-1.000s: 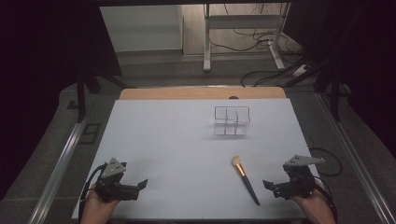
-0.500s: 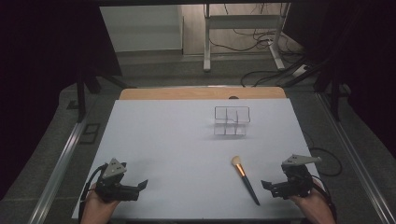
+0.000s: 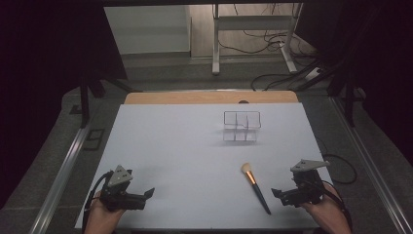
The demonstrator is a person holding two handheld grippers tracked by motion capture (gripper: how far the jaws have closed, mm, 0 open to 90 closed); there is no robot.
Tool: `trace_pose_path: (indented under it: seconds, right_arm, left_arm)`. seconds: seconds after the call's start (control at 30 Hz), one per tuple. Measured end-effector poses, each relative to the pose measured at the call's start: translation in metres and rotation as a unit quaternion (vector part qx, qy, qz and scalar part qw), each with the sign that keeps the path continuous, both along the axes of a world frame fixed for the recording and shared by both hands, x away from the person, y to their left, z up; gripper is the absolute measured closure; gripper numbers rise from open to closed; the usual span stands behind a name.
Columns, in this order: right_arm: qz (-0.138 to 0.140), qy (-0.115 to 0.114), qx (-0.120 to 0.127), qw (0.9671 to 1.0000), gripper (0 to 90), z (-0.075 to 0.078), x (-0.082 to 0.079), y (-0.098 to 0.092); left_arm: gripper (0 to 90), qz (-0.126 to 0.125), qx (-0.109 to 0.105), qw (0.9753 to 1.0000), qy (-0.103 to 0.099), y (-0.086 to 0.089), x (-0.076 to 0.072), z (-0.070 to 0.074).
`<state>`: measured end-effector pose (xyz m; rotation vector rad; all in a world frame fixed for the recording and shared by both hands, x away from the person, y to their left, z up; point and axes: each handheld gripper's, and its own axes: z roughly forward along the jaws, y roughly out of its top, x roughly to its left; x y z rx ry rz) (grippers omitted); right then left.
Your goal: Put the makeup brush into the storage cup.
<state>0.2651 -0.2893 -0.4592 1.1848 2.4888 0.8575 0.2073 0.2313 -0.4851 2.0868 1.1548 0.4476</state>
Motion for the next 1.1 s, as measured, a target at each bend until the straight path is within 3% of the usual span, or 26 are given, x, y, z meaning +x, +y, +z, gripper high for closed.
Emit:
trace_pose_path:
  seconds: [0.2,0.6,1.1]
  right_arm:
    - [0.009,-0.001,-0.014,0.9999,0.0,0.004,0.002,0.005]
    - [0.001,0.033,-0.014,0.9994,0.0,0.005,0.011,0.008]
    - [0.013,0.055,-0.047,0.9973,0.0,0.004,0.019,0.023]
  left_arm:
    - [0.6,0.0,0.002,1.0,0.0,0.0,0.0,0.0]
    - [0.6,-0.003,0.005,1.0,0.001,-0.001,0.0,-0.001]
    - [0.6,-0.006,0.006,1.0,0.002,-0.003,0.001,-0.001]
